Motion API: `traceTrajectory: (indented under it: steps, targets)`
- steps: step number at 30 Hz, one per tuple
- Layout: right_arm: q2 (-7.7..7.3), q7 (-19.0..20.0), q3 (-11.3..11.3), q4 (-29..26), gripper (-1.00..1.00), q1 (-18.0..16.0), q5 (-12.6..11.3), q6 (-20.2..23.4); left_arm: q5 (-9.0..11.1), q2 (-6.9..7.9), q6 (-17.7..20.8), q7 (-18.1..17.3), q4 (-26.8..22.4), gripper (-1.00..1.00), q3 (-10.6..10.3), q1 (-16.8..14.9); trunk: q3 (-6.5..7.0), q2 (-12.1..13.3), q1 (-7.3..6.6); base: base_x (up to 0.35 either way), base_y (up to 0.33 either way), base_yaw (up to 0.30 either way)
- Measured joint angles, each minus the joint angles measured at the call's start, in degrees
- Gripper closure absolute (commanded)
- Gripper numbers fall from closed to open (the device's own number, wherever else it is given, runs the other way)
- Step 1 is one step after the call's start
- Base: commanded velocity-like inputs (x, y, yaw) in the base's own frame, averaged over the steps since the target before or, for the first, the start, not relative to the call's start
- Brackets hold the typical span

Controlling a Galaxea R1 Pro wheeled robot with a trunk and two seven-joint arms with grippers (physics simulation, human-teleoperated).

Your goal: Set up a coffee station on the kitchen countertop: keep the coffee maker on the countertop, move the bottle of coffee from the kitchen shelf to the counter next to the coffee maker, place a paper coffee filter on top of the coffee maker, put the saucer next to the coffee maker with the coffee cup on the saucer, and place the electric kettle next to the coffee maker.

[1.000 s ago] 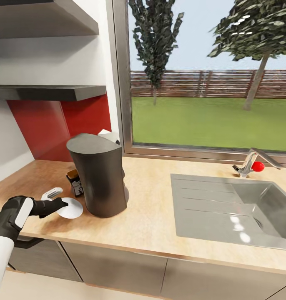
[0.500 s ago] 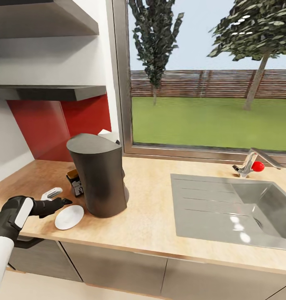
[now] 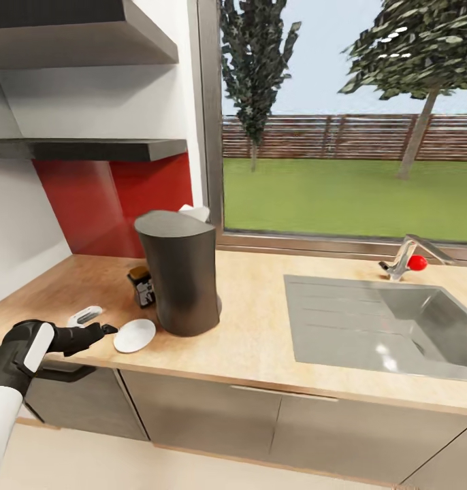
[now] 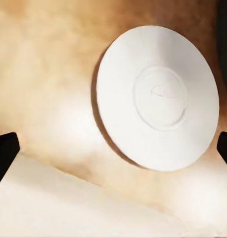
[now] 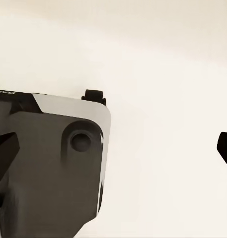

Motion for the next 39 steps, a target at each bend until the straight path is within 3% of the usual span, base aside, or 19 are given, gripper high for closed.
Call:
traceTrajectory:
  steps: [9, 12, 17, 23, 28, 32, 33, 34, 36, 39]
  targets:
    - [0.00, 0.0, 0.0, 0.0, -1.00, 0.0, 0.0, 0.0, 0.0, 0.13, 0.0, -0.4, 0.0, -1.00, 0.0, 0.1, 0.00, 0.0, 0.00, -0.294, 0.142, 0.000]
    - [0.00, 0.0, 0.0, 0.0, -1.00, 0.0, 0.0, 0.0, 0.3, 0.25, 0.1, -0.7, -0.1, -1.00, 0.1, 1.4, -0.01, 0.0, -0.01, -0.165, 0.080, 0.000]
    - [0.00, 0.0, 0.0, 0.0, -1.00, 0.0, 0.0, -0.1, 0.9, 0.22, 0.1, -1.6, -0.6, -1.00, 0.1, 6.5, -0.01, 0.0, -0.03, -0.042, 0.020, 0.000]
    - [0.05, 0.0, 0.0, 0.0, -1.00, 0.0, 0.0, -0.2, 0.3, 0.15, -2.6, -10.0, -0.5, -1.00, 0.0, 15.9, -0.03, 0.0, -0.03, -0.006, 0.003, 0.000]
    - [0.10, 0.0, 0.1, 0.0, -1.00, 0.0, 0.0, -0.3, -0.9, -0.05, -12.3, -13.6, 0.8, -1.00, -0.4, 26.9, -0.03, 0.0, -0.03, 0.000, 0.000, 0.000]
    - [0.22, 0.0, 0.1, 0.0, -1.00, 0.0, 0.0, -0.3, -2.8, -0.35, -21.1, -13.9, 4.1, -1.00, -0.5, 32.4, -0.02, 0.0, -0.03, 0.000, 0.000, 0.000]
    - [0.28, 0.0, 0.1, 0.0, -1.00, 0.0, -0.1, -0.3, -4.0, -0.46, -25.6, -13.9, 7.5, -1.00, -0.5, 34.3, -0.02, 0.0, -0.03, 0.000, 0.000, 0.000]
    - [0.30, 0.0, 0.1, 0.0, -1.00, 0.0, -0.1, -0.4, -4.3, -0.52, -27.3, -13.9, 9.3, -1.00, -0.5, 34.8, -0.02, 0.0, -0.03, 0.000, 0.000, 0.000]
    - [0.33, -0.1, 0.1, -0.2, -1.00, 0.0, -0.1, -0.5, -6.1, -0.74, -34.4, -13.8, 17.0, -1.00, -0.6, 36.0, -0.03, 0.0, -0.03, 0.000, 0.000, 0.000]
    - [0.35, -0.1, 0.1, -1.8, -1.00, 0.0, -0.1, -1.0, -10.8, -1.10, -46.9, -13.6, 29.9, -1.00, -0.8, 36.6, -0.02, 0.0, -0.03, 0.000, 0.000, 0.000]
